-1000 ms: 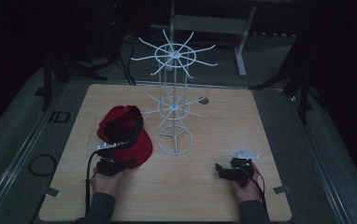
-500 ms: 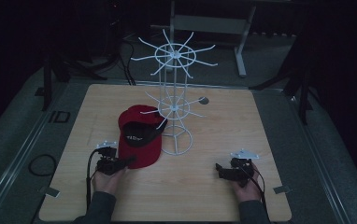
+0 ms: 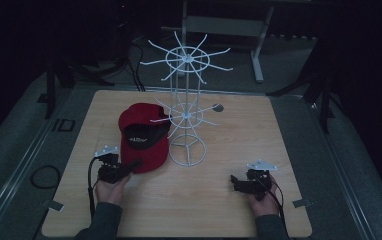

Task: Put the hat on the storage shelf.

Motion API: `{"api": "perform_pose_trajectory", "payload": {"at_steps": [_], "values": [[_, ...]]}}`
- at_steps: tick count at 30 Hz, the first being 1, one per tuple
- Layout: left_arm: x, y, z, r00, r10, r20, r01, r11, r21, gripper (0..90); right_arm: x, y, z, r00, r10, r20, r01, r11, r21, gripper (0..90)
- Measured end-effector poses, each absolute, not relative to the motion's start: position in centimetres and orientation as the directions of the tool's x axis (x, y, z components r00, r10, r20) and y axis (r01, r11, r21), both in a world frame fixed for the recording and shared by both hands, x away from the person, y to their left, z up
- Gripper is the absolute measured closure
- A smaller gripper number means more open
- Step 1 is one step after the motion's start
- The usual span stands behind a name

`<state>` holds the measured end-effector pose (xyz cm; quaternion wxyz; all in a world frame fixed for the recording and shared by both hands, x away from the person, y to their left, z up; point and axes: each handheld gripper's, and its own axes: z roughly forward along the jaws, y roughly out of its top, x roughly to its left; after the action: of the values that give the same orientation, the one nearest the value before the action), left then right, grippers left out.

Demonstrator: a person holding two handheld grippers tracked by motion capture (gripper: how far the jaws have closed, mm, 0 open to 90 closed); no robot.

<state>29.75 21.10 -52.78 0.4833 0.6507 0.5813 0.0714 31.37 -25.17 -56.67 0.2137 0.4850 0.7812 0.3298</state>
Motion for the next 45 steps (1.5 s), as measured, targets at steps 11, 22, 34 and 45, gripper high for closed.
{"api": "perform_pose_trajectory", "payload": {"at_steps": [11,22,34,45], "values": [[29.9,22.7,-51.2,0.289,0.839,-0.461,0.648,0.183,0.739,84.9,31.4,-25.2,-56.7,-0.437,0.899,-0.013,0.617,0.31,0.723,13.3],[30.2,23.1,-49.9,0.293,0.848,-0.441,0.624,0.181,0.761,84.8,31.4,-25.2,-56.7,-0.438,0.899,-0.013,0.617,0.311,0.723,13.4],[30.5,23.6,-48.1,0.303,0.852,-0.427,0.581,0.19,0.791,84.8,31.4,-25.2,-56.7,-0.438,0.899,-0.014,0.617,0.312,0.723,13.4],[30.7,23.8,-46.8,0.31,0.854,-0.418,0.541,0.203,0.816,84.8,31.4,-25.2,-56.7,-0.437,0.899,-0.013,0.618,0.311,0.722,13.4]]}}
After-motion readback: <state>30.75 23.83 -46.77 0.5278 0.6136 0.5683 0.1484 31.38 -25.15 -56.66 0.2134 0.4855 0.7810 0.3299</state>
